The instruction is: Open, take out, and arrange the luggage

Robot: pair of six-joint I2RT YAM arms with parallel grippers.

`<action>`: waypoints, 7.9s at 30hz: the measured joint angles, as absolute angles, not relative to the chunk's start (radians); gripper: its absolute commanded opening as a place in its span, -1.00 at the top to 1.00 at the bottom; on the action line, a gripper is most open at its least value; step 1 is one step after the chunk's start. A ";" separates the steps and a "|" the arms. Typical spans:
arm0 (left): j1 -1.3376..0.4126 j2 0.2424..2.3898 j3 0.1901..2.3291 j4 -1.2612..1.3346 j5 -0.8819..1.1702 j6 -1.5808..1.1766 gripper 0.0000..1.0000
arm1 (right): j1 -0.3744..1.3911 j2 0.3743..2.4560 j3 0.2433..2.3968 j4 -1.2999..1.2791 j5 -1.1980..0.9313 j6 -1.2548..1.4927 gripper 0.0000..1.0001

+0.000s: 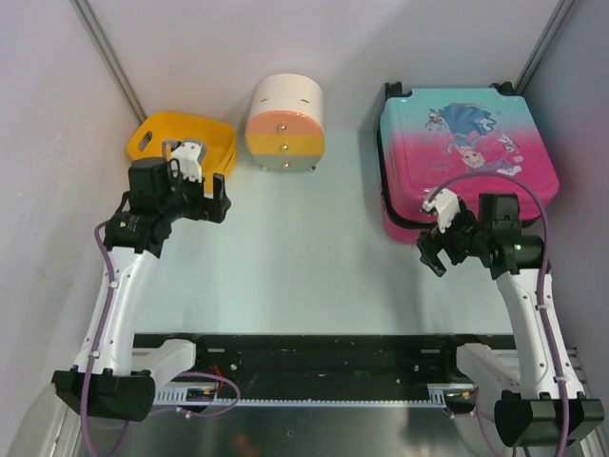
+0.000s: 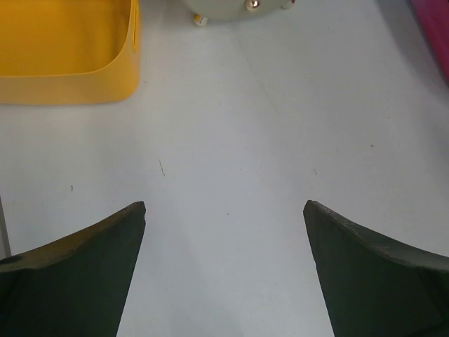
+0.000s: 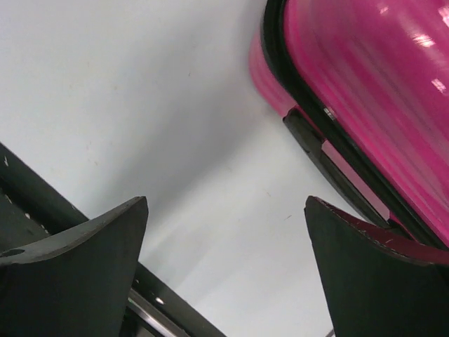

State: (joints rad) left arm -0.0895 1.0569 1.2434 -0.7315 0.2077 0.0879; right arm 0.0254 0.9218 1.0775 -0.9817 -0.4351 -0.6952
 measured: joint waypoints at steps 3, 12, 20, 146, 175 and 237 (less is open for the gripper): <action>-0.089 1.058 1.242 -0.732 0.213 0.089 -1.00 | 0.028 0.945 1.049 -1.002 -0.422 -0.776 -0.99; -0.091 1.053 1.215 -0.727 0.282 0.112 -0.99 | 0.030 0.990 0.893 -0.966 -0.329 -1.050 -0.99; -0.092 1.026 1.190 -0.725 0.344 0.133 -0.99 | -0.027 1.098 0.835 -0.859 -0.250 -1.248 -0.99; -0.395 1.636 0.965 -0.133 0.339 -0.692 -0.62 | -0.594 0.971 1.124 -0.888 -0.815 -0.234 -0.99; -0.439 1.754 0.995 -0.035 0.363 -0.871 1.00 | -1.025 1.329 1.070 -1.287 -1.099 -1.336 -0.91; -0.349 1.676 0.988 -0.239 0.375 -0.681 1.00 | -0.367 1.149 0.340 0.499 -0.878 -0.551 -0.09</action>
